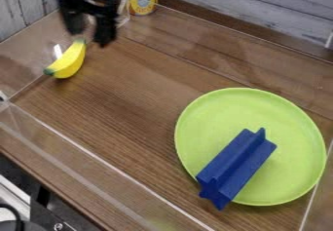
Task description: Put the banana in the green plate
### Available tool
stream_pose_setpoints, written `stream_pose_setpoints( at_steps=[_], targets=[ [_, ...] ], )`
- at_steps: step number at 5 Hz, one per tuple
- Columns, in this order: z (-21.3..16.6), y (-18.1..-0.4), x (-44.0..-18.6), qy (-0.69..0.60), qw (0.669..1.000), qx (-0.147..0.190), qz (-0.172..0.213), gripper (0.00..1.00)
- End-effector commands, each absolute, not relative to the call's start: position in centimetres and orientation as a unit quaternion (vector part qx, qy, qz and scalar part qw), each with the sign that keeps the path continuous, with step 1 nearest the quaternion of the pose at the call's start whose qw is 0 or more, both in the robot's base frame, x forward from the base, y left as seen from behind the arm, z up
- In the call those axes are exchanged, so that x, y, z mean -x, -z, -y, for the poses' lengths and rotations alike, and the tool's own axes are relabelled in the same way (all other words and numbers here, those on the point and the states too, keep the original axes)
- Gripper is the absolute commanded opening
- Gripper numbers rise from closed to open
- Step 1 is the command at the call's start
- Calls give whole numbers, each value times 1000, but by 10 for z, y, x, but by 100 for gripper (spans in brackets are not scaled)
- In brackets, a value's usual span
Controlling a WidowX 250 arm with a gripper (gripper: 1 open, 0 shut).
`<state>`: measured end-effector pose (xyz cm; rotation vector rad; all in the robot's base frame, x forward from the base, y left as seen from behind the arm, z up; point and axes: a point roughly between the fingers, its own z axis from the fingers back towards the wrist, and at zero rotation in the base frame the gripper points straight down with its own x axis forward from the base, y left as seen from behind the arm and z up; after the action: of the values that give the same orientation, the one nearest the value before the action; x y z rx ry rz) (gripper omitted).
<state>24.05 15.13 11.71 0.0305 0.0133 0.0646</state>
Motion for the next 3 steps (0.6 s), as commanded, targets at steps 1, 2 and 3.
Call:
stream_pose_setpoints(
  at_steps=[1, 2, 3],
  targets=[
    [-180, -126, -232, -38, 998, -30, 36, 100],
    [-188, -116, -233, -44, 998, -25, 37, 100],
    [-192, -104, -234, -51, 998, -15, 35, 100]
  ],
)
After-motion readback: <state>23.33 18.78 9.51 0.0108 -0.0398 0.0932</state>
